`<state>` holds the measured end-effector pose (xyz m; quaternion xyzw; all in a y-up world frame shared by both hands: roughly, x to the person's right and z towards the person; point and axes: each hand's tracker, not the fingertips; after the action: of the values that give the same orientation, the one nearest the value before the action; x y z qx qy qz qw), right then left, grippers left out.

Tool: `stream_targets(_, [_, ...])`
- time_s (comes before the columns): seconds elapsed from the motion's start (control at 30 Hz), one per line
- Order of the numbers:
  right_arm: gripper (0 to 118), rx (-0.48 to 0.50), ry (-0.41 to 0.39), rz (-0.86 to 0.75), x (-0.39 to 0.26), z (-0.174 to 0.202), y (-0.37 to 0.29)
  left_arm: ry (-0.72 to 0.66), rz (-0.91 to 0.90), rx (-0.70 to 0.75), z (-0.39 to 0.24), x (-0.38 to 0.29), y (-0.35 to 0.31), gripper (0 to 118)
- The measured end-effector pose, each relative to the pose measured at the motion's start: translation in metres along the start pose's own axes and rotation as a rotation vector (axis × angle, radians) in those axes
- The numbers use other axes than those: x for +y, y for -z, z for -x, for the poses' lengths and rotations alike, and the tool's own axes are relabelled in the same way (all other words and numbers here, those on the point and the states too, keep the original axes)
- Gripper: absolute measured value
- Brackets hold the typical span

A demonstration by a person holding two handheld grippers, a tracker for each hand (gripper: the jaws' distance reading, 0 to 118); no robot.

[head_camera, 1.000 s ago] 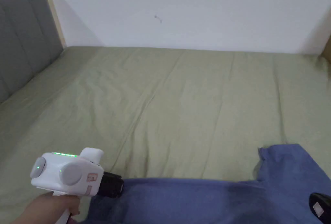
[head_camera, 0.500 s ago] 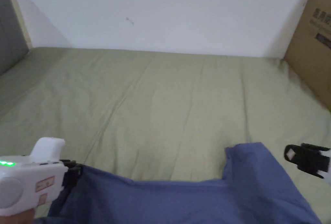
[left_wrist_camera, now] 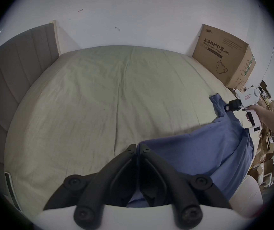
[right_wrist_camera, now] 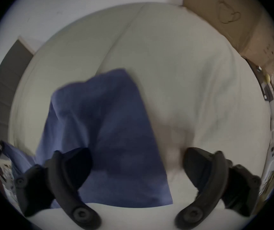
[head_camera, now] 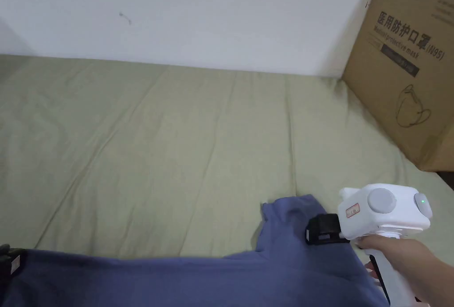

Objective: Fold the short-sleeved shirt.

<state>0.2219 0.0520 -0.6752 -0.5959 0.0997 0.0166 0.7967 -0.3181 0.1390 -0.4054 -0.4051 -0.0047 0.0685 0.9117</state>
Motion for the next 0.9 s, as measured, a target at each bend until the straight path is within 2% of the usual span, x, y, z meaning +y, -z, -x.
stream_targets(0.03, [105,-0.061,-0.046,-0.052,-0.005,0.008,-0.006,-0.004,0.008,0.001,0.000,0.000,0.001,1])
stream_targets(0.07, [96,-0.068,-0.070,-0.086,-0.007,0.010,-0.011,-0.005,0.012,0.007,0.000,0.000,0.002,1])
stream_targets(0.13, [43,-0.037,-0.081,-0.125,-0.013,0.018,-0.028,-0.021,0.022,0.008,0.005,-0.001,0.005,1])
stream_targets(0.17, [8,-0.037,-0.094,-0.143,-0.016,0.019,-0.034,-0.024,0.025,0.009,0.004,-0.001,0.005,1])
stream_targets(0.2, [1,0.009,-0.105,-0.150,-0.019,0.020,-0.039,-0.026,0.025,0.009,0.004,-0.001,0.005,1])
stream_targets(0.27, [1,-0.022,-0.116,-0.174,-0.024,0.022,-0.048,-0.030,0.025,0.014,0.004,-0.003,0.003,1])
stream_targets(0.3, [1,-0.007,-0.105,-0.196,-0.026,0.020,-0.055,-0.035,0.026,0.014,0.003,-0.003,0.002,1])
stream_targets(0.43, [1,0.043,0.018,-0.310,-0.034,0.008,-0.081,-0.050,0.015,0.023,0.005,-0.001,0.000,1])
stream_targets(0.5, [1,0.051,0.017,-0.371,-0.036,0.007,-0.094,-0.050,-0.006,0.032,0.005,0.004,0.000,1])
stream_targets(0.7, [1,-0.051,-0.033,-0.558,-0.042,0.019,-0.122,-0.069,-0.091,0.035,0.003,0.029,0.006,1])
stream_targets(0.9, [1,-0.040,0.036,-0.666,-0.060,0.016,-0.142,-0.030,-0.167,0.041,-0.009,0.034,-0.005,1])
